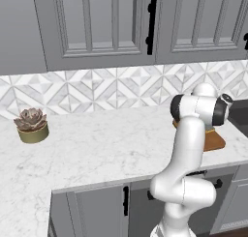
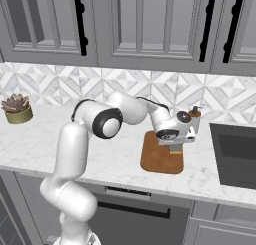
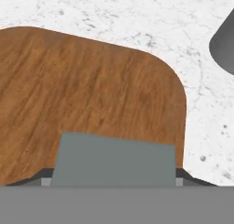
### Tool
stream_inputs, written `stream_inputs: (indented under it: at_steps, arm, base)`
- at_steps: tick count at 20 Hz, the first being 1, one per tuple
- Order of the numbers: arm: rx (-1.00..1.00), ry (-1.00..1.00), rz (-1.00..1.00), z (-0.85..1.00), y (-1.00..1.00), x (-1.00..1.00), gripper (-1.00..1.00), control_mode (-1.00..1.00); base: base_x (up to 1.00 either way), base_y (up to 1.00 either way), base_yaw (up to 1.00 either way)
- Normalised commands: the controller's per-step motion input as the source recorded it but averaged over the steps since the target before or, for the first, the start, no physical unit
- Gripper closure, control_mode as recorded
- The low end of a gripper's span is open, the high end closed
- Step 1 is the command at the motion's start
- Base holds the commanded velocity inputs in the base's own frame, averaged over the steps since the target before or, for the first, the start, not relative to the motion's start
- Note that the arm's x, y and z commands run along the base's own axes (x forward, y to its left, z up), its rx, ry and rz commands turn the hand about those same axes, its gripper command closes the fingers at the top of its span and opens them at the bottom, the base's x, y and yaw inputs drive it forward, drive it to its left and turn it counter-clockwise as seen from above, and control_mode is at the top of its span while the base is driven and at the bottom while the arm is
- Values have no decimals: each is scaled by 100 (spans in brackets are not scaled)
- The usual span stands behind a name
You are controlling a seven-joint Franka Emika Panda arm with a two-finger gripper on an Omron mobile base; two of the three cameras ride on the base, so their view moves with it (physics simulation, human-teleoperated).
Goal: Pick up the sponge from the counter and clean the cutting board by briefly scrubbing or pressing down on the cutting board. Once finished, release the sponge.
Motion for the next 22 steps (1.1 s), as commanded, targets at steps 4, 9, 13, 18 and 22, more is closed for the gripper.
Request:
stream_inputs:
  at_steps: [4, 9, 13, 18, 22]
  arm:
    - [4, -4, 0, -6, 19, -14, 100, -100]
    - [14, -4, 0, 0, 41, -51, 100, -100]
    - [1, 0, 0, -7, 72, -35, 100, -100]
    - [-5, 3, 0, -1, 81, 9, 100, -100]
    - [-2, 0, 0, 0, 66, -6, 100, -100]
  base:
    - [0, 0, 0]
    - [0, 0, 0]
    - [0, 0, 0]
    - [0, 0, 0]
    - [0, 0, 0]
